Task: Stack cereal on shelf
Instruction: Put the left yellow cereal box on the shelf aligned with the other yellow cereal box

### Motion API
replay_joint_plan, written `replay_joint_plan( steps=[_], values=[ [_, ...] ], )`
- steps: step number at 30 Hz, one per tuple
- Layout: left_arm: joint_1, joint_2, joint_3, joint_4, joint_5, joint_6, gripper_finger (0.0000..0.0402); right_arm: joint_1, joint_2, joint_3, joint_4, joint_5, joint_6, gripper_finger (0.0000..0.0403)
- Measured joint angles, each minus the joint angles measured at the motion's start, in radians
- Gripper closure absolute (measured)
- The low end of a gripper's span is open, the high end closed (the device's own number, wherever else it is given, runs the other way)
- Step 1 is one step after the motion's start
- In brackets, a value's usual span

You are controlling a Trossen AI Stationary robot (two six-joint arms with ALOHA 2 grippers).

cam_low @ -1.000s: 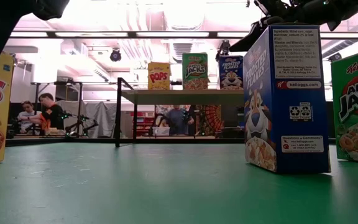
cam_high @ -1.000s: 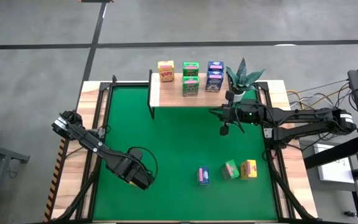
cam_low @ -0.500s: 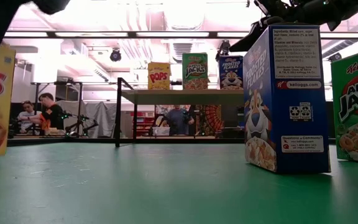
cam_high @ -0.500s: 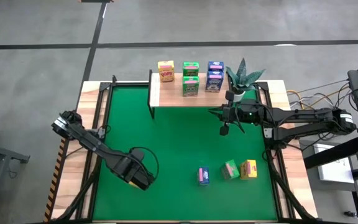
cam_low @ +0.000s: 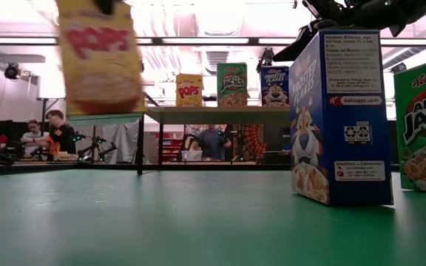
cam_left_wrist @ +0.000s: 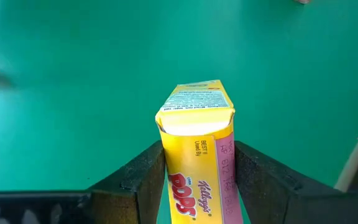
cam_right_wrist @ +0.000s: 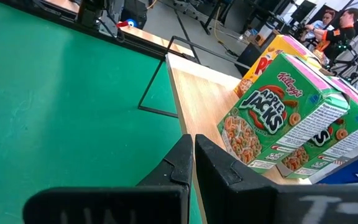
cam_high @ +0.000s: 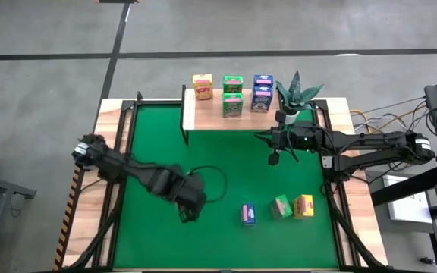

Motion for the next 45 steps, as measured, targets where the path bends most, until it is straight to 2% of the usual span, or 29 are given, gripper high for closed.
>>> replay_joint_plan(
  steps=[6, 10, 13, 20, 29, 34, 38, 45],
  values=[
    [0.141, 0.079, 0.148, -0.129, -0.122, 0.492, 0.0238, 0.000, 0.000, 0.000, 0.000, 0.000, 0.000, 0.0394],
    [0.230, 0.107, 0.258, -0.192, -0.159, 0.720, 0.0238, 0.000, 0.000, 0.000, 0.000, 0.000, 0.000, 0.0394],
    [0.292, 0.107, 0.329, -0.198, -0.161, 0.866, 0.0238, 0.000, 0.000, 0.000, 0.000, 0.000, 0.009, 0.0394],
    [0.440, 0.103, 0.460, -0.205, -0.162, 1.088, 0.0238, 0.000, 0.000, 0.000, 0.000, 0.000, 0.035, 0.0394],
    [0.635, 0.103, 0.491, -0.177, -0.159, 1.231, 0.0238, 0.000, 0.000, 0.000, -0.028, 0.000, 0.074, 0.0394],
    [0.741, 0.105, 0.491, -0.132, -0.063, 1.296, 0.0238, 0.000, 0.000, -0.009, -0.031, 0.000, 0.086, 0.0394],
    [0.809, 0.106, 0.491, -0.102, -0.026, 1.316, 0.0238, 0.000, 0.000, -0.014, -0.031, 0.000, 0.096, 0.0394],
    [0.858, 0.106, 0.486, -0.072, 0.056, 1.319, 0.0238, 0.000, 0.001, -0.014, -0.040, 0.000, 0.105, 0.0394]
  ],
)
